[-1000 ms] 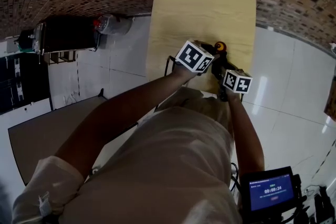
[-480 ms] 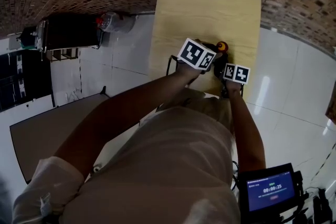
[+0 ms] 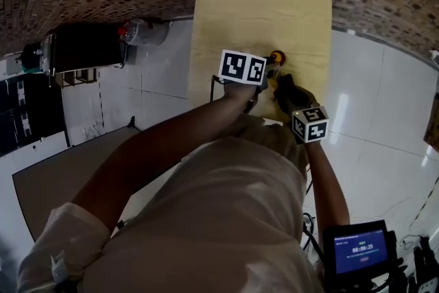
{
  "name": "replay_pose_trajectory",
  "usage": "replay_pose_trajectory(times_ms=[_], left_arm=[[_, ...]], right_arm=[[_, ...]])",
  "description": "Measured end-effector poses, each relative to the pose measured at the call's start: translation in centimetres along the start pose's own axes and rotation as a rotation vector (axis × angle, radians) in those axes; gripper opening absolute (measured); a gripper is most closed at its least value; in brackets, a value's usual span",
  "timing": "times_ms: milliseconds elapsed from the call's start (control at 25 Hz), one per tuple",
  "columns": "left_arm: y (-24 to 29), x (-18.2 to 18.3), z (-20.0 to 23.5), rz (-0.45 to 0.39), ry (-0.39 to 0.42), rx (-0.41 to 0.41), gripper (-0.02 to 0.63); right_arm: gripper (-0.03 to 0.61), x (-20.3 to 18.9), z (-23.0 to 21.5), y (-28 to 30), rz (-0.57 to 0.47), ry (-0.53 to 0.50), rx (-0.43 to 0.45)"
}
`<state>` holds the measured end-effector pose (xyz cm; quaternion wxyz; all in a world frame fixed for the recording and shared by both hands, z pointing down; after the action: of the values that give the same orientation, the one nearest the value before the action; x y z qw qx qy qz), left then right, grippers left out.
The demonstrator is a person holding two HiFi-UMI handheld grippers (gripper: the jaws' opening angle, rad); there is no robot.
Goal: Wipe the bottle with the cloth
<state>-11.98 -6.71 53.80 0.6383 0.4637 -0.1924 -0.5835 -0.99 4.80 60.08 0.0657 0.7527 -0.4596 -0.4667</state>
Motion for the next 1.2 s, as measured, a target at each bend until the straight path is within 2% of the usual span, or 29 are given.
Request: replay_pose_trajectory(times_ms=[80, 160, 240, 320, 440, 720, 1000, 1200], left_arm=[[0.0, -0.1, -0.1, -0.006, 0.011, 0.003, 0.192], [0.1, -0.1, -0.2, 0.0, 0.028, 0.006, 0.192], [0.3, -0.1, -0.5, 0.011, 0.049, 0.009, 0.19], [0.4, -0.2, -0.7, 0.017, 0.068, 0.012, 0.19], [0.3, 0.0, -0.8, 0.01, 0.085, 0.022, 0.189], [0.6, 0.2, -1.1, -0.003, 0.082, 0.026, 0.189], [0.5, 0.3, -0.7, -0.014, 0.048, 0.024, 0.189], [0.5, 0.3, -0.4, -0.029, -0.002, 0.01, 0.189]], right_arm=[[0.098, 0.7, 3.0, -0.1, 0.001, -0.056, 0.121], [0.098, 1.5, 4.8, 0.8, 0.013, -0.037, 0.187], [0.098, 2.0, 5.2, 1.9, 0.016, 0.011, 0.189], [0.098, 2.5, 4.5, 3.0, 0.017, 0.077, 0.153], [0.092, 2.2, 3.7, 4.0, 0.03, 0.232, 0.132], [0.094, -1.1, 0.9, 4.4, 0.072, 0.659, 0.068], [0.095, -4.2, -0.4, 6.7, 0.193, 0.853, 0.032], [0.095, -7.6, -2.3, 7.3, 0.221, 1.203, 0.005]])
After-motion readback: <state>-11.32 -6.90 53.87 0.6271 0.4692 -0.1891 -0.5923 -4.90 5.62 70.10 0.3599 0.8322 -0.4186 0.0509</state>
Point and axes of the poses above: the fingertips, and each gripper's own axes: y forward along the fingers, z to its left, x out of its top, the point moved 7 cm from there along -y, backward along the fingers, and after that the axes turned 4 degrees about -x, right-handed, at the moved point
